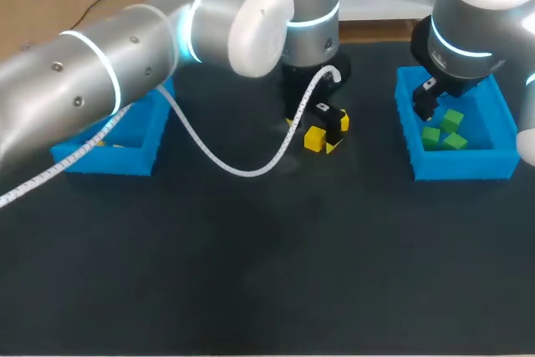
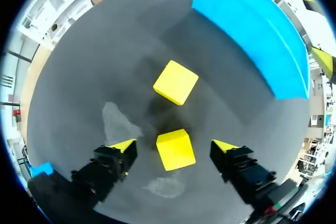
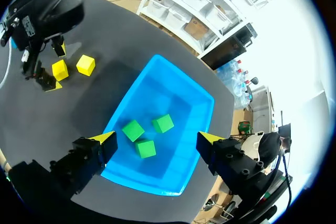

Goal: Put the green cubes in the right bin and the yellow cubes in the left bin.

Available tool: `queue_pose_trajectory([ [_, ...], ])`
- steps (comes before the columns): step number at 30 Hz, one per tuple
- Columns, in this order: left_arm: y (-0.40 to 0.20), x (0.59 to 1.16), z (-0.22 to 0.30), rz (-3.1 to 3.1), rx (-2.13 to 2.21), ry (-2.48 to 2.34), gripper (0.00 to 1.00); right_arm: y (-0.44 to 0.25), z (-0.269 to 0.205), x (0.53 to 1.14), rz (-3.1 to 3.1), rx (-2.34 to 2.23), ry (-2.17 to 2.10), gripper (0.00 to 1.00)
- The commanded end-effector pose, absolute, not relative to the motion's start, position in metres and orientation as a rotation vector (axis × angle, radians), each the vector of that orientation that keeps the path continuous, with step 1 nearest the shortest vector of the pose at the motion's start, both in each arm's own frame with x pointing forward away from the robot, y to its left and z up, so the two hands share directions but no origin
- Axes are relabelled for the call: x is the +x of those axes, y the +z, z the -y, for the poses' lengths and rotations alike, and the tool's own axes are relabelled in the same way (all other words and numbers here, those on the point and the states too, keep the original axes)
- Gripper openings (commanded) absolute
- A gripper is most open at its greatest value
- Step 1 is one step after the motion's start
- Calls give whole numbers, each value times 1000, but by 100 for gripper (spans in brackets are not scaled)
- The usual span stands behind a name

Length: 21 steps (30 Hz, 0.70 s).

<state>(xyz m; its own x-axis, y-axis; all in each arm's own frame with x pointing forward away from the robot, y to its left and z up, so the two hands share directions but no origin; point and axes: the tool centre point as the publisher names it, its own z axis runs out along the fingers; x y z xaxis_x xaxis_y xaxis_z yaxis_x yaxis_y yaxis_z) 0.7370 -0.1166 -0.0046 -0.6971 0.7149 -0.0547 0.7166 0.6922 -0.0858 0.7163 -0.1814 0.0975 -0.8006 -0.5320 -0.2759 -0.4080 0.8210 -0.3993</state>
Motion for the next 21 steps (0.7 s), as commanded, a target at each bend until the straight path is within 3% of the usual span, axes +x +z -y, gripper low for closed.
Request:
queue_pose_trajectory([
  [1, -6, 741, 115, -2888, 1226, -139, 0, 97, 182, 715, -2622, -704, -456, 100],
  [15, 2, 743, 110, -2867, 1227, -182, 0, 97, 182, 715, -2622, -704, -456, 100],
  [21, 50, 764, 64, -2791, 1127, -133, 0, 97, 182, 715, -2622, -704, -456, 100],
])
